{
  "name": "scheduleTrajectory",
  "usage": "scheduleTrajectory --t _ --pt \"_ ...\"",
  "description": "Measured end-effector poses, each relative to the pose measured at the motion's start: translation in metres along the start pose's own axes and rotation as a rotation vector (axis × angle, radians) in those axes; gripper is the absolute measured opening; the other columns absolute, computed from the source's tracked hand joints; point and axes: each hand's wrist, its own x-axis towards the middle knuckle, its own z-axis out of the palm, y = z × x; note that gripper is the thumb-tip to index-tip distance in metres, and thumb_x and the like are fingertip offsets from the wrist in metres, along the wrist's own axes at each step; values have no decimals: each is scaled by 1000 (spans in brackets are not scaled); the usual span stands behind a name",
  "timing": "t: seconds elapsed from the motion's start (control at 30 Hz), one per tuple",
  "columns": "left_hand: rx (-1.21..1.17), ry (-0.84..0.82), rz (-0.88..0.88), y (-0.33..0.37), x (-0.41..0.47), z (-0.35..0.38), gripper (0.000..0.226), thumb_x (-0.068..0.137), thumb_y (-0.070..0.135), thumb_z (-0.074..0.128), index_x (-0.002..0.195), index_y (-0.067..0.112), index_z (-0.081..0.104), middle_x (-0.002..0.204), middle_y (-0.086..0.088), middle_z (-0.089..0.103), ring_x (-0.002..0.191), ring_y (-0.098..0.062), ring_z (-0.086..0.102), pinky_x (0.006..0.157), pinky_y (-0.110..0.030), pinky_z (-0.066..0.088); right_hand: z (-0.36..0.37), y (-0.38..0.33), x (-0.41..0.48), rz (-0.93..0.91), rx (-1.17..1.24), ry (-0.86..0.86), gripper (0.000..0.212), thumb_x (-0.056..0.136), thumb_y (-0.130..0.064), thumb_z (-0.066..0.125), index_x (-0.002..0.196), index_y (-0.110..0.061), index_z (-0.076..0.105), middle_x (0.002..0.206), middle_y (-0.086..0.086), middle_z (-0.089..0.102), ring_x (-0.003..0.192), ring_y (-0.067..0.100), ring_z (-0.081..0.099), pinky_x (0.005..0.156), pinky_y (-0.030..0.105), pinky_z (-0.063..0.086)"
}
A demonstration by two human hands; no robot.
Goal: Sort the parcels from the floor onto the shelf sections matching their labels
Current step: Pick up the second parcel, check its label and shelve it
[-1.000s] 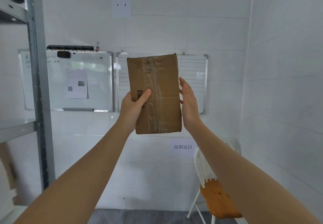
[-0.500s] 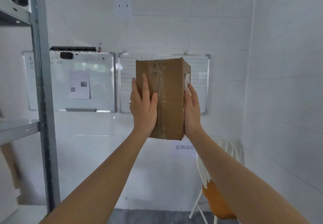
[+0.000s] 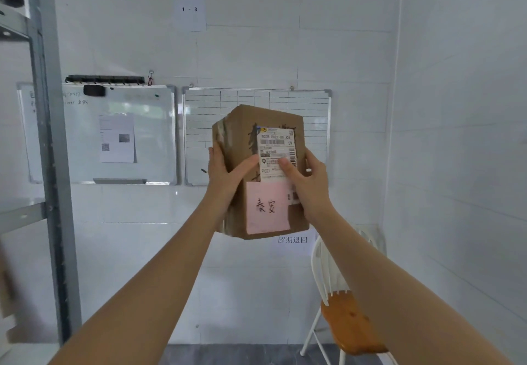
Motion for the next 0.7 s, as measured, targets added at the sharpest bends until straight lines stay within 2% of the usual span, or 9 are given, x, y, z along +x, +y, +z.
scheduleTrajectory --t 0.07,0.13,0.2,0.27,0.33,0.4,0.53,0.6,0.7 --pt "-191 -77 1 -3 0 -8 88 64 52 68 140 31 30 130 -5 58 97 -20 69 72 -31 58 -5 -2 -1 -11 69 -83 34 79 -35 73 111 -33 60 107 9 66 80 15 73 61 26 59" --pt "-274 -100 36 -8 0 -13 76 72 41 61 141 29 32 124 -3 63 91 -15 70 64 -22 55 -5 -4 0 -1 89 -149 48 77 -38 74 122 -40 55 117 12 61 88 18 72 68 33 61" --pt "-352 -109 46 -12 -1 -17 73 73 39 59 141 28 34 125 -2 63 100 -18 68 70 -25 56 -2 -6 0 -4 77 -231 66 71 -51 72 131 -45 47 131 16 52 102 28 68 80 45 59" --pt "-455 -135 -4 -17 -3 -22 71 73 41 61 139 25 40 127 -8 62 107 -26 65 79 -36 54 0 -6 1 4 97 -318 69 75 -47 69 137 -45 39 133 9 55 108 28 65 86 50 56" --pt "-536 -160 -66 -22 -4 -25 76 68 46 64 137 23 43 131 -11 59 114 -32 60 84 -41 51 1 -5 0 29 167 -368 70 81 -36 65 141 -44 32 135 2 56 109 25 65 88 48 55" --pt "-570 -162 -93 -24 -5 -27 77 68 46 63 138 21 43 133 -13 58 116 -34 59 82 -40 53 3 -2 -2 44 236 -399 67 88 -29 61 144 -41 27 136 0 55 109 23 65 87 42 56" --pt "-544 -179 -41 -19 -4 -28 67 77 38 57 139 21 39 129 -14 59 104 -29 65 74 -36 58 7 7 -5 105 346 -380 67 87 -25 58 146 -30 27 132 4 59 107 20 66 83 33 56" --pt "-535 -196 -37 -17 -6 -29 66 77 37 54 139 20 38 123 -12 62 92 -23 69 70 -34 59 9 10 -5 96 389 -364 69 83 -24 59 145 -26 30 133 8 58 112 24 63 90 39 54" --pt "-528 -232 -50 -21 -8 -32 66 77 36 53 139 17 38 118 -11 63 88 -21 70 65 -31 58 11 12 -3 77 414 -338 70 82 -27 60 145 -25 31 131 9 60 115 29 61 100 50 47"
